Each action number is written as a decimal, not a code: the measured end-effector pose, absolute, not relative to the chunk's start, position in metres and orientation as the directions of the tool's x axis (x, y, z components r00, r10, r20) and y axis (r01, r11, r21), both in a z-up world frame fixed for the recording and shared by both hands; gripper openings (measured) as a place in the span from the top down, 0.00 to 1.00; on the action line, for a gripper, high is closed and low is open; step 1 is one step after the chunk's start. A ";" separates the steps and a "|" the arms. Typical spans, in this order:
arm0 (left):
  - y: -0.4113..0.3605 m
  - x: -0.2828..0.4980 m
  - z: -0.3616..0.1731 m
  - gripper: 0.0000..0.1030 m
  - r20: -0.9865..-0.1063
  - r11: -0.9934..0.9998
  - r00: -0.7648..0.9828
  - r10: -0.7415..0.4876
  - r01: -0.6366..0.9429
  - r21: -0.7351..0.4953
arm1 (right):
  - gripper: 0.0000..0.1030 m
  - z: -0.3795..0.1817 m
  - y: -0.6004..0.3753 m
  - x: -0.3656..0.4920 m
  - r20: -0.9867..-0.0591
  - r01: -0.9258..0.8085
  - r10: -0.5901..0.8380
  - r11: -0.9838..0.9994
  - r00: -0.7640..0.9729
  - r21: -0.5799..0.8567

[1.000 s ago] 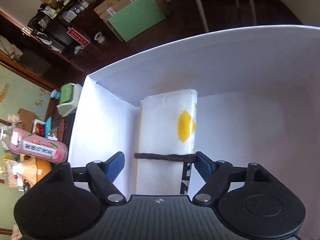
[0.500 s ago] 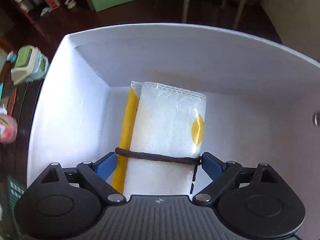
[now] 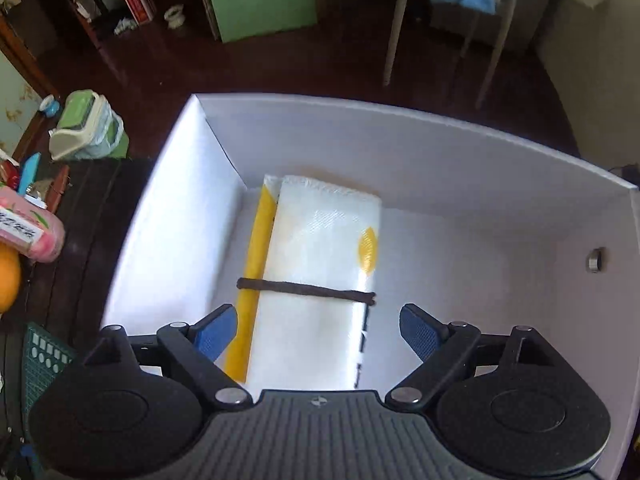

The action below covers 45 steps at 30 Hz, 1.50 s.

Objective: Fold shopping bag

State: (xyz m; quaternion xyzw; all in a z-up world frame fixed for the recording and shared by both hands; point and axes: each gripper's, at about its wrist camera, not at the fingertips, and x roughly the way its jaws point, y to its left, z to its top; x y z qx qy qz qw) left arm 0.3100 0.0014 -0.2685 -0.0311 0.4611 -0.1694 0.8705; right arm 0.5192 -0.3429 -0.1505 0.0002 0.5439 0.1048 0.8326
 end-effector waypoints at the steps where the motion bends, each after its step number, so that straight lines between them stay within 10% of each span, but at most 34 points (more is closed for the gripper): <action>1: 0.002 0.309 -0.267 0.22 -0.791 0.944 0.525 -0.314 0.261 -0.201 | 0.14 -0.138 -0.340 0.508 -0.891 -0.170 0.176 0.979 0.419 0.113; 6: 0.004 0.295 -0.254 0.21 -0.766 0.966 0.595 -0.243 0.224 -0.133 | 0.14 -0.082 -0.307 0.425 -0.789 -0.163 0.171 0.982 0.590 0.091; 17: 0.002 0.217 -0.210 0.21 -0.719 0.978 0.676 -0.160 0.207 -0.023 | 0.14 -0.146 -0.219 0.245 -0.760 -0.028 0.148 0.985 0.633 0.168; 45: -0.027 0.053 -0.086 0.10 -0.664 0.994 0.747 -0.020 0.083 0.064 | 0.10 -0.105 -0.197 0.054 -0.666 0.050 -0.038 0.999 0.745 0.000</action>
